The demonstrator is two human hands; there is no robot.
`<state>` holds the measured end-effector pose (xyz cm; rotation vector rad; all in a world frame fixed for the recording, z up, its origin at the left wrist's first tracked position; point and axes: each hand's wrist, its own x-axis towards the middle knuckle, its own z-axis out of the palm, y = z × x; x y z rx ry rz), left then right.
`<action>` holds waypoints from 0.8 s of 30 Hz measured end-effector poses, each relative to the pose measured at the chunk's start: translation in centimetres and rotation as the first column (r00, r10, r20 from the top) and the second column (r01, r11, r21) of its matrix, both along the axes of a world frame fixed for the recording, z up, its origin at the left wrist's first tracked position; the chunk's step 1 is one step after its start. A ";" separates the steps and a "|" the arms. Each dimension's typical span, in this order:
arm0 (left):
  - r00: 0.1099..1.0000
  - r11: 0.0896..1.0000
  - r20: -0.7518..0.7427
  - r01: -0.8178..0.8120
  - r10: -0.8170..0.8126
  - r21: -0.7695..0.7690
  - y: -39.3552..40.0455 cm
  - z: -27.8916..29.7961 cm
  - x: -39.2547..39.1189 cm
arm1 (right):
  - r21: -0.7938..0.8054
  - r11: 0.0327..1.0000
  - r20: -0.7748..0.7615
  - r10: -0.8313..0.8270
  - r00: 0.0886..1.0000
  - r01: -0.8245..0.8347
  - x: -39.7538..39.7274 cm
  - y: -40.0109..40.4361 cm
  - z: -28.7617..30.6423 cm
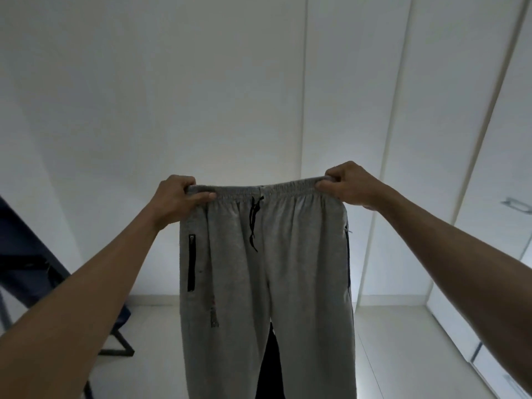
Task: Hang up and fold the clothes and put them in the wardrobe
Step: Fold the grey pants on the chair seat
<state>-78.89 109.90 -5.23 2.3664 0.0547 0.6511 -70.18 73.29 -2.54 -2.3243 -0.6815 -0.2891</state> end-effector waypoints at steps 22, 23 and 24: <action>0.946 0.905 0.121 -0.244 0.302 -0.349 -10.4 -0.1 4.8 | 0.453 0.841 -0.265 -0.190 0.945 0.296 -2.0 11.1 -1.9; 0.959 0.909 0.121 -0.197 0.257 -0.368 -11.1 0.0 4.9 | 0.444 0.857 -0.263 -0.155 0.952 0.262 -2.3 11.8 -2.1; 0.971 0.909 0.110 -0.154 0.211 -0.387 -11.5 -0.1 4.9 | 0.435 0.867 -0.263 -0.135 0.955 0.243 -2.7 12.3 -2.2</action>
